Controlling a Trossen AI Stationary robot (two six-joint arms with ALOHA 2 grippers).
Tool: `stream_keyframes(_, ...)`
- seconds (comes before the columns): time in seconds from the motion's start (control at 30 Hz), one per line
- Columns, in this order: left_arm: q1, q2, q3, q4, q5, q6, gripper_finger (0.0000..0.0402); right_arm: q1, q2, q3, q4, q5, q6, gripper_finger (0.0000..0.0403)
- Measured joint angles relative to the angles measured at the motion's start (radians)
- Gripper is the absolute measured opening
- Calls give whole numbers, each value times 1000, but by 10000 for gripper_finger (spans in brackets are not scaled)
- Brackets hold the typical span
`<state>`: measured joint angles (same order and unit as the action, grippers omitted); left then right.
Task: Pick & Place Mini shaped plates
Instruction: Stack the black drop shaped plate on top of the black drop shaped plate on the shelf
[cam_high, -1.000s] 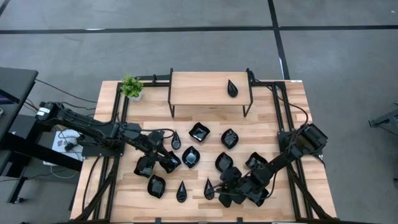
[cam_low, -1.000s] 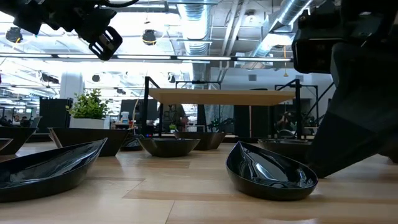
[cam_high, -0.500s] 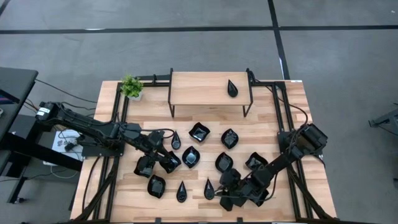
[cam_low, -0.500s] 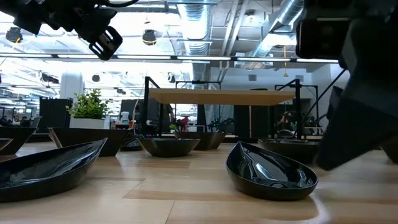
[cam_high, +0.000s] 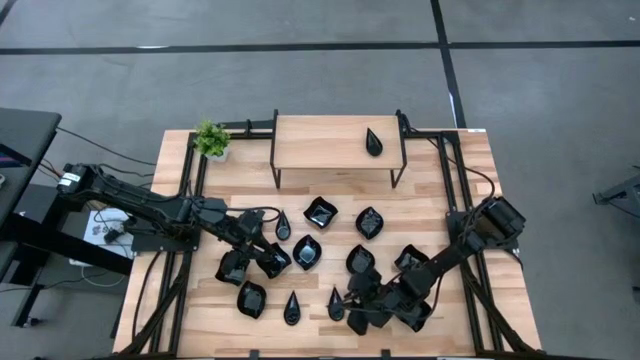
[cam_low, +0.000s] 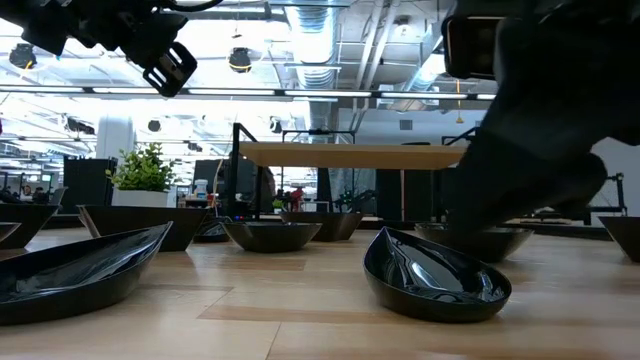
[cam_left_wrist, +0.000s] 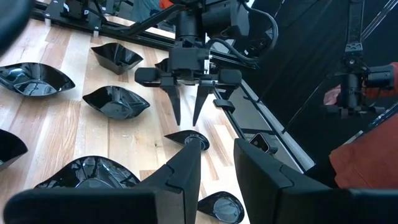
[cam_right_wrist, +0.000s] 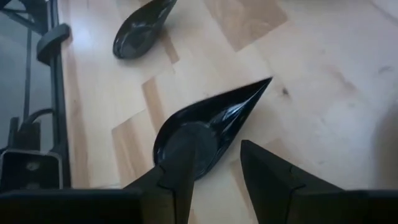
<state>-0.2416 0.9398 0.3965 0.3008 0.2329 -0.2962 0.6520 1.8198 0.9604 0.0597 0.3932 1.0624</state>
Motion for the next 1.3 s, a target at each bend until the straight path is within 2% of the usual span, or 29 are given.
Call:
stream_keyframes(0.97, 0, 0, 0, 0, 0, 0, 97, -27, 7, 0, 3, 53, -16, 124)
stream_keyframes(1.13, 0, 0, 0, 0, 0, 0, 97, -31, 70, 0, 57, 20, 10, 124)
stream_keyframes(1.3, 0, 0, 0, 0, 0, 0, 97, -31, 78, 0, 63, 10, 12, 124)
